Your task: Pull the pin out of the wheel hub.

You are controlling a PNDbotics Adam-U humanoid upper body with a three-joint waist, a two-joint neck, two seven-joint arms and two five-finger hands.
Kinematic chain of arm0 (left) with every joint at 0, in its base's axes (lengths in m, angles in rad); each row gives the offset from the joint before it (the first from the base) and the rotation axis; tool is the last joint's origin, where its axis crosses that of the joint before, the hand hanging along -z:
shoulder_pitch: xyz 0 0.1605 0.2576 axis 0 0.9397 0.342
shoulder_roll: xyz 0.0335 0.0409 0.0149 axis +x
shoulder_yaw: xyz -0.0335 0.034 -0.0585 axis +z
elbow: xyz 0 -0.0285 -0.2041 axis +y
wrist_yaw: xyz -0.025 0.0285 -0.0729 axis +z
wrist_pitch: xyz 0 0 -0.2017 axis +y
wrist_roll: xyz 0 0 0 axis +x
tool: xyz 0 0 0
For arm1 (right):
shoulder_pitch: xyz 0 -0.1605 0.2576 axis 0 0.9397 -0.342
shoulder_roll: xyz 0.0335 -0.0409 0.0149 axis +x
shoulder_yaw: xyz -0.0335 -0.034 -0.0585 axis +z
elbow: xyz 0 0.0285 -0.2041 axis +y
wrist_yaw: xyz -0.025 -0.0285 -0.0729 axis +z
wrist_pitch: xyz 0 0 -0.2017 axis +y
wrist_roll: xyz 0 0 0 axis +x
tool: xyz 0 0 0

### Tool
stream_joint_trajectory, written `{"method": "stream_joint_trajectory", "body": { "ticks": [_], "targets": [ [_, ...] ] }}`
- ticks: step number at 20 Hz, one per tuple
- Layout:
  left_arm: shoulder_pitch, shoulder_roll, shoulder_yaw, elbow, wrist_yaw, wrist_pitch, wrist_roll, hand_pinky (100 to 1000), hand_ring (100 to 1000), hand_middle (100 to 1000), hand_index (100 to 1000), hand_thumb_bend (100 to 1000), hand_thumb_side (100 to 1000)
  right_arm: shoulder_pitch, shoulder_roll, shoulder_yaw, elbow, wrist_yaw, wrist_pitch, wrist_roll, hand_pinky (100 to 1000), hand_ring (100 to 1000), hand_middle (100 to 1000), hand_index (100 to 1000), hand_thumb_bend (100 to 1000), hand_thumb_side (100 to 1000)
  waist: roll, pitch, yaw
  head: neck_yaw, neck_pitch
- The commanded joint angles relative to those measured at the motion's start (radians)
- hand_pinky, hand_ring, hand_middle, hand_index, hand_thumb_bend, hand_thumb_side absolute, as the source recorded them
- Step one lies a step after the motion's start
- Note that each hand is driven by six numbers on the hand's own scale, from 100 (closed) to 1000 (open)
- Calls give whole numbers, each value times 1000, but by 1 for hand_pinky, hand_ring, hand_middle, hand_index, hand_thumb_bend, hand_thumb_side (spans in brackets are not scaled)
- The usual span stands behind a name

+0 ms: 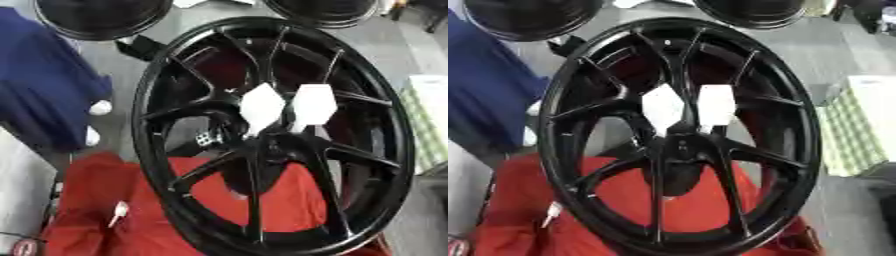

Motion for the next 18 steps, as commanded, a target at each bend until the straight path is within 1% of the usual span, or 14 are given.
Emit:
{"method": "stream_joint_trajectory", "body": {
  "ticks": [1, 6, 10, 18],
  "targets": [
    [-4, 12, 8, -18, 4, -1, -2, 796, 769, 704, 828, 203, 574, -8, -34, 1, -7, 22, -16, -2, 879, 842, 811, 862, 100, 697, 1, -18, 0, 2, -7],
    [-9, 12, 4, -18, 6, 1, -7, 796, 770, 704, 828, 202, 575, -15, -53, 54, -7, 72, -66, 13, 889, 861, 829, 875, 100, 703, -4, -18, 6, -4, -12],
    [-12, 12, 1, -18, 8, 4, -11, 796, 770, 704, 828, 202, 576, -18, -61, 105, -7, 98, -87, -1, 886, 863, 832, 875, 100, 717, -9, -20, 13, -11, -18],
    [-17, 13, -2, -18, 12, 6, -15, 797, 770, 705, 828, 200, 578, -12, -74, 187, -7, 90, -68, -96, 869, 857, 831, 871, 100, 727, -19, -21, 23, -17, -25]
  ]
}}
